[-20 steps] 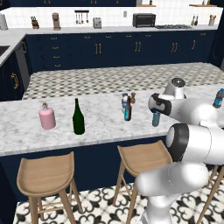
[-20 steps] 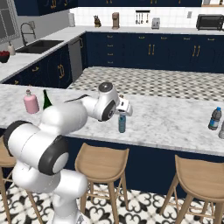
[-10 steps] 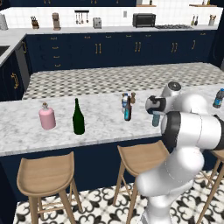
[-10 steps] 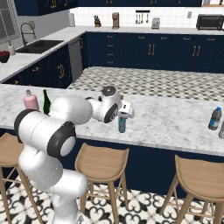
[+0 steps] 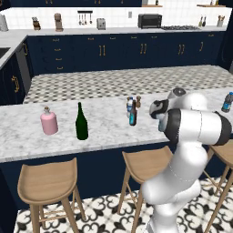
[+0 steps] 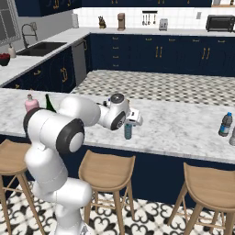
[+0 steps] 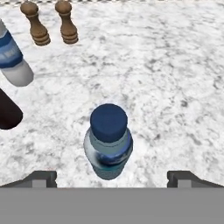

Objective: Move the plastic bottles in the middle to the plastics group, and the glass bottles in the middle to the glass group.

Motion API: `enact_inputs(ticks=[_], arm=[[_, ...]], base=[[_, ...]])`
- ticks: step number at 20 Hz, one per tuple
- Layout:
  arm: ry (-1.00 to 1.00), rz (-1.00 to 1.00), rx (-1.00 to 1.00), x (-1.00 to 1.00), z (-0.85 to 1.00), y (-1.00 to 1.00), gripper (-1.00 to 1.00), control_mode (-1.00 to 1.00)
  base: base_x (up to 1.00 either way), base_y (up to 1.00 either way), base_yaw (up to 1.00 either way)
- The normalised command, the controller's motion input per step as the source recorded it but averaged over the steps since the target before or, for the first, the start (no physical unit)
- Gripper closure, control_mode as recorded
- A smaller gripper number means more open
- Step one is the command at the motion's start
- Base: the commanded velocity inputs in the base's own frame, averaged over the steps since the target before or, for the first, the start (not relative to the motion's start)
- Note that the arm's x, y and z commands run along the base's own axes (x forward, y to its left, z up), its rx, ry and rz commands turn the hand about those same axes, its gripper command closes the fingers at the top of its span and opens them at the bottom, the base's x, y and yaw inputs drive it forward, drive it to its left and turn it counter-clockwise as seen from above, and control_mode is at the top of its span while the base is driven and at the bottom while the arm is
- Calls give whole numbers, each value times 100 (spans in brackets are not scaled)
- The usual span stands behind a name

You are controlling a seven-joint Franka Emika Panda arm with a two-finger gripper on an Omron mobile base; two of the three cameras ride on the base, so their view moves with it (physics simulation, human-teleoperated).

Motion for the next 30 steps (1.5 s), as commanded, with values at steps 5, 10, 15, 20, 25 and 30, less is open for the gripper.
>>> enact_inputs(ticks=[5,10,15,20,25,30], arm=[[0,0,0,13,-20,0,-100,-100],[0,0,0,15,-12,0,-100,-100],[0,0,0,11,-7,0,-100,-100],[0,0,0,7,-8,0,-100,-100],[0,0,0,4,-4,0,-100,-100],[0,0,0,0,0,0,100,-100]], base=[[0,0,0],[0,0,0],[0,0,0],[0,0,0],[0,0,0],[0,0,0]])
